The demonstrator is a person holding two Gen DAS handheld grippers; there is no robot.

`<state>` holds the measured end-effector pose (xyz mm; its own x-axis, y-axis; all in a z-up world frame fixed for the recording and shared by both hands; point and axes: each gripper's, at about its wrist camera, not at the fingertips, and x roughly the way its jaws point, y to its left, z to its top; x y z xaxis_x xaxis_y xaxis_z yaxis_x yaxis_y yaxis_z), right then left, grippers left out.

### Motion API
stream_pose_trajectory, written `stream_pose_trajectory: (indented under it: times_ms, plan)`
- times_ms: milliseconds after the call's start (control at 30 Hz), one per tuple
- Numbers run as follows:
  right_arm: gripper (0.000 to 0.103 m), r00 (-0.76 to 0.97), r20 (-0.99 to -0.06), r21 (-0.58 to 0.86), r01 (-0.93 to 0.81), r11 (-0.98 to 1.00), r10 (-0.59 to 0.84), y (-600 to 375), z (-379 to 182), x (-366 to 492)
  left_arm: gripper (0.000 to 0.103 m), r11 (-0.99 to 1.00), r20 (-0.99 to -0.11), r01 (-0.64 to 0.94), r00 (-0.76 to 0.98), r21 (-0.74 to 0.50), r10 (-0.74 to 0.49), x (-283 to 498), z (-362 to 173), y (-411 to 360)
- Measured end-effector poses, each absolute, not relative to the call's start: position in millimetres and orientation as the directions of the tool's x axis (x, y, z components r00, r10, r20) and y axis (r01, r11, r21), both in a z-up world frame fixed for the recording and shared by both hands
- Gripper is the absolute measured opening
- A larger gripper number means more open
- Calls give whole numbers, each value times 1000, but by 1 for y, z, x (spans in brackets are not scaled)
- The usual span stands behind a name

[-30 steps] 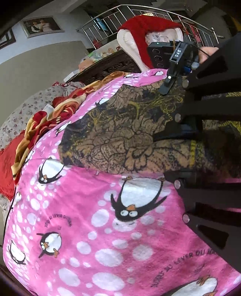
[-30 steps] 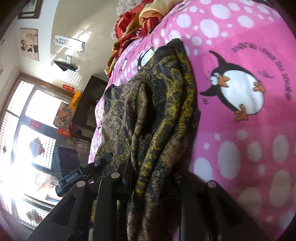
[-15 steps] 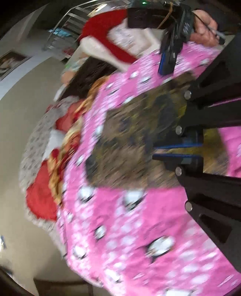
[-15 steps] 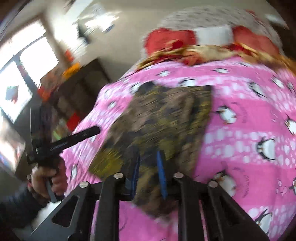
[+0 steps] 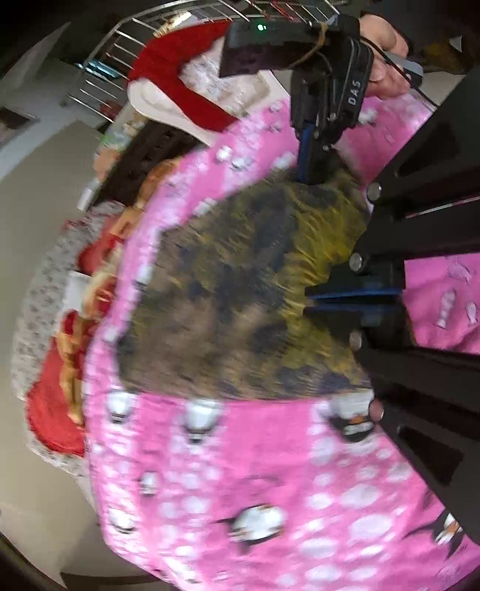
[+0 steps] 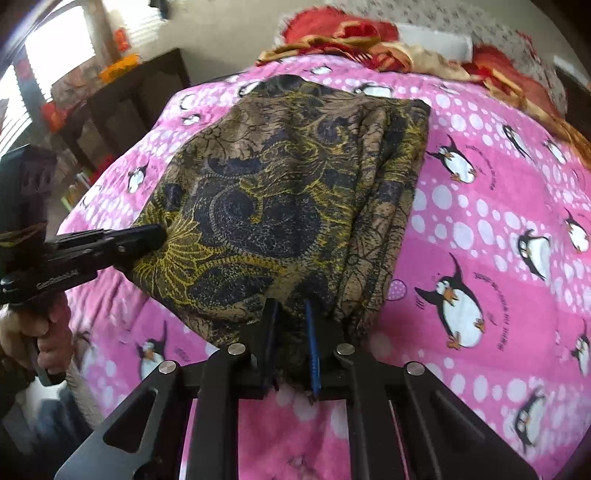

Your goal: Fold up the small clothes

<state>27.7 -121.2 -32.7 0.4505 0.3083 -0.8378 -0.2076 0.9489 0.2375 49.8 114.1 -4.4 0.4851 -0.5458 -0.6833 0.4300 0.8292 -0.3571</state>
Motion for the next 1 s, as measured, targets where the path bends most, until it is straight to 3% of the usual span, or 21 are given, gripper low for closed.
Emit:
stream_pose_trajectory:
  times_ms: [67, 200, 267, 467, 567, 1000]
  plan:
    - [9, 510, -809, 223, -197, 955, 294, -119, -7, 36, 12, 819, -648, 440, 509, -369, -566, 68, 18, 112]
    - [12, 638, -751, 146, -88, 985, 168, -109, 34, 75, 50, 863, -577, 367, 642, -346, -505, 131, 57, 96]
    - [22, 672, -740, 92, 80, 992, 15, -109, 44, 112, 52, 886, -567, 300, 685, -353, -458, 167, 61, 85]
    - [23, 587, -804, 123, 323, 938, -97, -128, -7, 204, 52, 941, -703, 185, 628, -282, -334, 242, 4, 45]
    - [23, 584, -801, 49, 282, 958, -130, -132, -45, 212, 53, 943, -696, 187, 638, -276, -331, 242, -25, 43]
    - [26, 627, -778, 149, 255, 955, -46, -144, -51, 204, 74, 961, -715, 223, 645, -161, -270, 241, -27, 18]
